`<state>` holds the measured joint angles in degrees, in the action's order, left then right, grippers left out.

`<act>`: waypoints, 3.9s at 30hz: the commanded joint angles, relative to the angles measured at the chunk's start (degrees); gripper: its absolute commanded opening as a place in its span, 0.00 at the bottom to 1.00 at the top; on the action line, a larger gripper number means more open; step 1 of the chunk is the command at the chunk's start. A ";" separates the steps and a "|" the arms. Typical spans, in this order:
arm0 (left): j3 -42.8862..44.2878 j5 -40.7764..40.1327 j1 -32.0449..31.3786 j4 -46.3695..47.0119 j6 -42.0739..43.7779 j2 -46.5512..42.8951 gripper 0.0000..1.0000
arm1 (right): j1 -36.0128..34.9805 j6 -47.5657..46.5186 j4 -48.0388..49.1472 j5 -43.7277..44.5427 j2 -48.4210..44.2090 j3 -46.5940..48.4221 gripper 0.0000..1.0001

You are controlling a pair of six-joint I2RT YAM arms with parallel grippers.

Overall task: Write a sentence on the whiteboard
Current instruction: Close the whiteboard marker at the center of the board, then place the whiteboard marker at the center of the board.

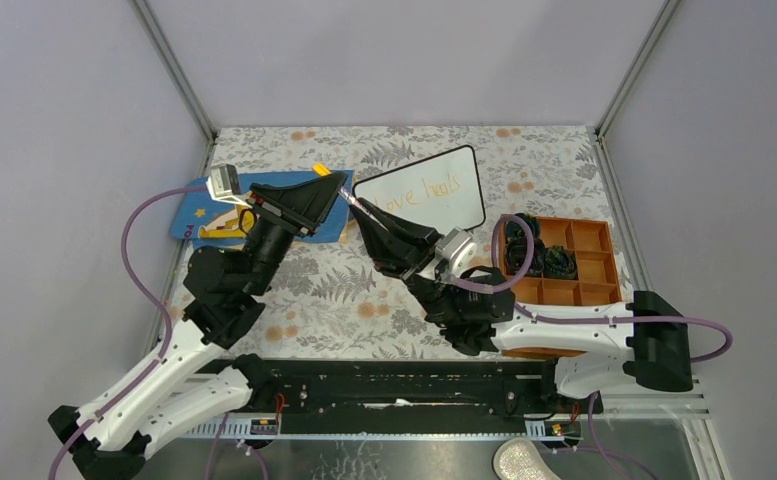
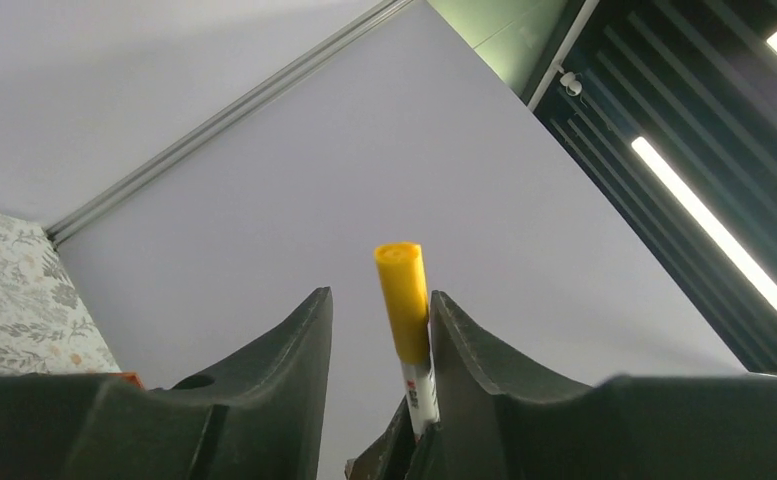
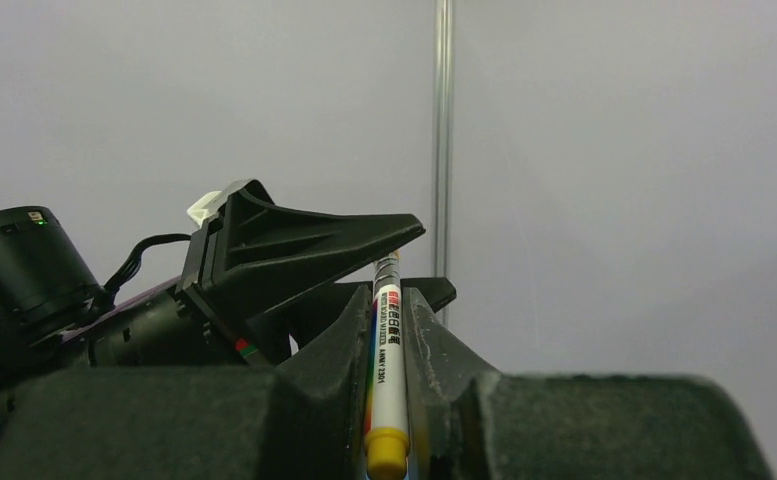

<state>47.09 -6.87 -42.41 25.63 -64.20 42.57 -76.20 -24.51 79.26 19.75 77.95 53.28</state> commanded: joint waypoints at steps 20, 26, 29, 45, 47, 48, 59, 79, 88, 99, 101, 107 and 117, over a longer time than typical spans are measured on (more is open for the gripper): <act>2.83 -4.13 -0.23 -14.27 9.00 -2.30 0.00 | 0.18 10.74 -28.08 1.44 -11.15 0.07 1.00; 6.37 -14.71 -0.14 -33.93 19.41 -4.70 0.00 | 0.18 16.21 -47.73 1.39 -21.55 -2.43 1.00; 6.30 -18.27 -0.21 -40.90 23.18 -4.07 0.00 | 0.19 18.11 -54.13 7.57 -27.18 -6.35 1.00; 7.32 -12.32 1.27 -52.32 29.09 19.80 0.00 | 0.18 26.93 -67.79 27.34 -32.30 -15.15 1.00; 7.40 -10.63 2.32 -52.43 29.31 21.65 0.00 | 0.25 28.12 -67.36 28.96 -31.56 -15.78 1.00; 7.45 -9.55 2.98 -52.52 29.33 22.58 0.00 | 0.26 28.74 -67.61 29.44 -31.29 -15.91 1.00; 10.37 0.49 7.96 -54.21 30.72 37.63 0.00 | 0.36 31.85 -71.02 26.31 -30.05 -17.19 1.00; 2.42 -1.46 8.06 -49.33 28.14 45.84 0.02 | 0.36 34.31 -78.34 28.42 -26.81 -15.24 1.00; 1.81 -3.40 8.07 -47.11 26.77 49.18 0.10 | 0.43 34.44 -78.91 29.29 -26.30 -14.32 1.00; 1.07 -3.16 8.12 -46.50 25.50 49.88 0.29 | 0.35 34.24 -78.91 31.05 -26.79 -14.47 1.00; 0.78 -3.34 8.06 -46.44 25.29 49.62 0.34 | 0.40 34.43 -80.72 31.11 -26.88 -14.40 1.00; 0.26 -3.30 8.06 -46.74 25.18 48.60 0.42 | 0.34 34.96 -81.24 31.05 -27.31 -14.50 1.00; -1.20 -5.41 4.75 -48.21 24.89 46.35 0.42 | 0.38 34.37 -81.20 31.58 -27.13 -14.17 1.00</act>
<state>47.31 -10.22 -36.25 -21.87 -38.89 90.17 -76.05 9.50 -2.76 49.01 51.31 36.49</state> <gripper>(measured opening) 0.427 0.995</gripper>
